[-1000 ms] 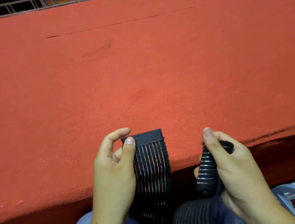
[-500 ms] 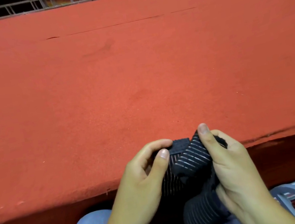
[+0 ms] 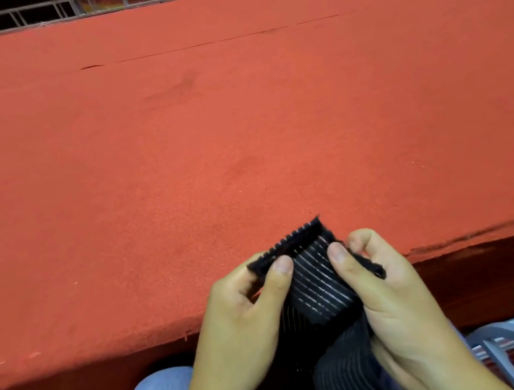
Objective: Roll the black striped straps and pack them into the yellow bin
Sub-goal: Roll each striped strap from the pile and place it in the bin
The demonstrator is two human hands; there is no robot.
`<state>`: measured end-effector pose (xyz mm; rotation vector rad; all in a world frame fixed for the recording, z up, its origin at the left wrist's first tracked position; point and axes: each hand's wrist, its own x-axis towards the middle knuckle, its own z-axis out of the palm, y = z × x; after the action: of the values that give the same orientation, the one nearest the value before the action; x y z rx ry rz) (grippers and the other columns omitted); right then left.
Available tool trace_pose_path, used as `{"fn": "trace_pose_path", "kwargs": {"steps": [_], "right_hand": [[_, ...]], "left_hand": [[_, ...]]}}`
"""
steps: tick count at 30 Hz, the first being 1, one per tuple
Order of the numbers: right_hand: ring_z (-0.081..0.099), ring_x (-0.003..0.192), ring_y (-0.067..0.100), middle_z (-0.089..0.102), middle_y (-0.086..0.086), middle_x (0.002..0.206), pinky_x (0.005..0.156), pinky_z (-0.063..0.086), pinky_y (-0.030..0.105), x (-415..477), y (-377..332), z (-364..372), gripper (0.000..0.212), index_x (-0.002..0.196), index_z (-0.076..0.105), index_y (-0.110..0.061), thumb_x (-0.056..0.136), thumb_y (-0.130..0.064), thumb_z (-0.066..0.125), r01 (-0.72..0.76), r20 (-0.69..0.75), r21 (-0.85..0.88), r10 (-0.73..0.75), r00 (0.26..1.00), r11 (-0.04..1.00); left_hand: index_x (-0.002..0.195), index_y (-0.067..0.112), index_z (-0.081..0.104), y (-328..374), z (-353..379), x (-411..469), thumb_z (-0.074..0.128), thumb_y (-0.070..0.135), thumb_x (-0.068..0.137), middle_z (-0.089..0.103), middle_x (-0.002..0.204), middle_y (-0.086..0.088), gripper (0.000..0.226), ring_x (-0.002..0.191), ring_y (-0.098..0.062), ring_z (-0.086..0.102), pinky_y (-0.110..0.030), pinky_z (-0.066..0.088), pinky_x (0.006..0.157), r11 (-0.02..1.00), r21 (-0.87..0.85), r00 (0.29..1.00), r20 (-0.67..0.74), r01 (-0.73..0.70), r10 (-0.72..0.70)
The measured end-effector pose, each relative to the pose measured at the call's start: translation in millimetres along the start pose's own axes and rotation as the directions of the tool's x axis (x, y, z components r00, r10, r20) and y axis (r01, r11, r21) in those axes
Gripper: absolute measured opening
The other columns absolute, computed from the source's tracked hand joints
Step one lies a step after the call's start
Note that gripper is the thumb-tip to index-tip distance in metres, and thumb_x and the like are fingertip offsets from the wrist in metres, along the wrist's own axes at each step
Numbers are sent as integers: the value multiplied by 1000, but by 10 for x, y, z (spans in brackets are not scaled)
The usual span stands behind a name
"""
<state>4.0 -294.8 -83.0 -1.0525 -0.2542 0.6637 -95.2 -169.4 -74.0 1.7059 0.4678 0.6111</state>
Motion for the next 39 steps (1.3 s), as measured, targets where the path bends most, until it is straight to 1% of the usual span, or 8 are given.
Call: {"fn": "trace_pose_path", "kwargs": {"steps": [7, 13, 19, 23, 27, 33, 37, 39], "right_hand": [[77, 99, 23, 80, 8, 106, 84, 60, 31, -2, 59, -50, 20, 107, 77, -28, 92, -20, 66, 126, 57, -255, -116, 992, 959], [75, 100, 27, 77, 20, 110, 87, 59, 32, -21, 226, -90, 23, 113, 73, -13, 91, -17, 68, -14, 131, -133, 32, 991, 991], [67, 115, 29, 70, 27, 125, 111, 47, 57, -139, 288, -256, 34, 124, 71, -11, 92, -23, 78, -181, 413, -396, 351, 840, 900], [70, 95, 0, 76, -9, 98, 92, 50, 20, -156, 329, -500, 24, 116, 73, -14, 94, -24, 76, -179, 355, -740, 603, 714, 648], [68, 89, -2, 77, -14, 92, 85, 46, 16, -109, 393, -747, 16, 109, 77, -18, 96, -28, 74, -211, 263, -813, 665, 699, 543], [73, 111, 29, 77, 19, 114, 102, 52, 44, -36, 397, -915, 49, 111, 77, -11, 82, -50, 84, -363, 126, -562, 511, 850, 743], [70, 78, 25, 73, 23, 93, 70, 58, 31, -10, 361, -939, 54, 87, 74, -12, 53, -44, 102, -400, 150, -357, 475, 867, 844], [69, 79, 27, 70, 26, 99, 70, 60, 32, -6, 272, -938, 41, 91, 73, -12, 61, -25, 99, -429, 179, -274, 483, 857, 861]], "left_hand": [[80, 15, 76, -31, -10, 25, 63, 53, 87, 71, 69, 7, 41, 65, -3, 60, -25, 48, 62, 995, -74, 986, -151, 65, -76], [84, -4, 64, -96, 11, 40, 66, 57, 84, 68, 88, -33, 61, 74, -20, 59, -45, 49, 67, 970, -214, 965, -210, 113, -159], [75, 7, 69, -6, -34, 89, 61, 39, 95, 69, 69, 1, 38, 64, -8, 59, -26, 47, 58, 975, -220, 947, -306, 34, -102], [82, 15, 78, -36, -218, 193, 64, 44, 94, 76, 83, -1, 34, 78, -15, 66, -34, 50, 72, 959, -280, 893, -440, -34, -97], [83, 23, 82, -97, -427, 302, 57, 31, 102, 80, 90, -1, 33, 84, -16, 71, -29, 56, 77, 954, -294, 868, -486, -58, -97], [78, 17, 77, -288, -742, 434, 56, 29, 105, 78, 81, 7, 37, 79, -8, 72, -27, 61, 72, 954, -300, 799, -576, -14, -170], [76, 18, 77, -372, -817, 428, 57, 31, 105, 78, 82, 8, 38, 82, -7, 73, -26, 63, 75, 955, -296, 791, -587, -11, -173], [75, 15, 71, -419, -845, 423, 58, 32, 105, 76, 82, 6, 37, 81, -7, 72, -26, 62, 76, 954, -298, 777, -601, -2, -186]]}}
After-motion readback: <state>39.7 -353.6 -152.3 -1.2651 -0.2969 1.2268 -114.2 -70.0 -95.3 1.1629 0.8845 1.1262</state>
